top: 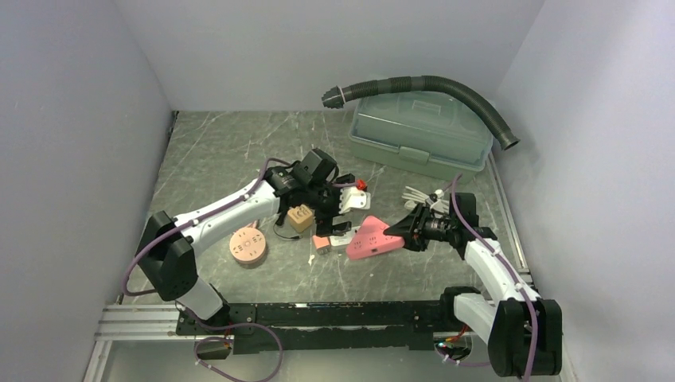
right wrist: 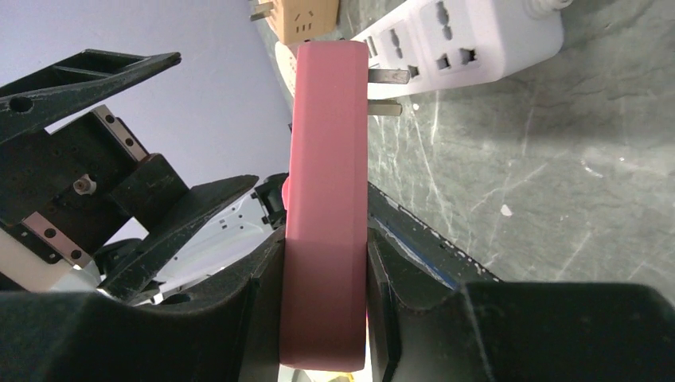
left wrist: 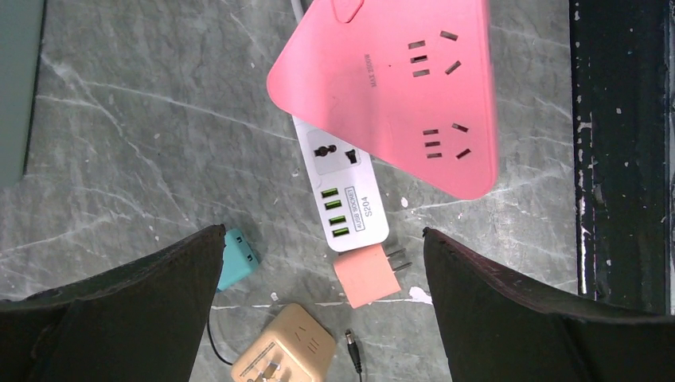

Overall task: Insert the plug
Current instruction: Insert the plug into the socket.

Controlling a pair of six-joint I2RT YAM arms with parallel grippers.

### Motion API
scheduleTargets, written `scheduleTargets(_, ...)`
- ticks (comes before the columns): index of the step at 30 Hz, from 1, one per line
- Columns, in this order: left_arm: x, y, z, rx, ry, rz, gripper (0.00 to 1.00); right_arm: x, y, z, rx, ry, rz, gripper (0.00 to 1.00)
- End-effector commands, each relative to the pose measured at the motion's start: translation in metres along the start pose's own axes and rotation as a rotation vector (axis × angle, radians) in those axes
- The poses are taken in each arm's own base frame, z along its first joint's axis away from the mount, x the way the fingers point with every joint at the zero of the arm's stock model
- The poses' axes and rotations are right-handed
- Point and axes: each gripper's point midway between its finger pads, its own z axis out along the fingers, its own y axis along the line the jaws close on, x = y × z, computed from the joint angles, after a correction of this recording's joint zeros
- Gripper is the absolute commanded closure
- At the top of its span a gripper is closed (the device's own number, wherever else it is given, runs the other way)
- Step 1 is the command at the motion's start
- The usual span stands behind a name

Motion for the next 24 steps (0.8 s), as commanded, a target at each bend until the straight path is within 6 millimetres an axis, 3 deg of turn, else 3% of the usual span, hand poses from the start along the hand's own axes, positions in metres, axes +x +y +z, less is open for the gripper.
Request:
scheduleTargets(1, -0.012, 0.002, 0.002, 0.035, -0.034, 0.014, 0.0, -0.001, 0.005, 0.0, -0.07, 0.02, -0.089, 1.0)
scheduleTargets(24, -0.007, 0.006, 0.024, 0.06, -0.007, -0.004, 0.02, -0.012, -0.017, 0.008, -0.156, -0.044, -0.048, 1.0)
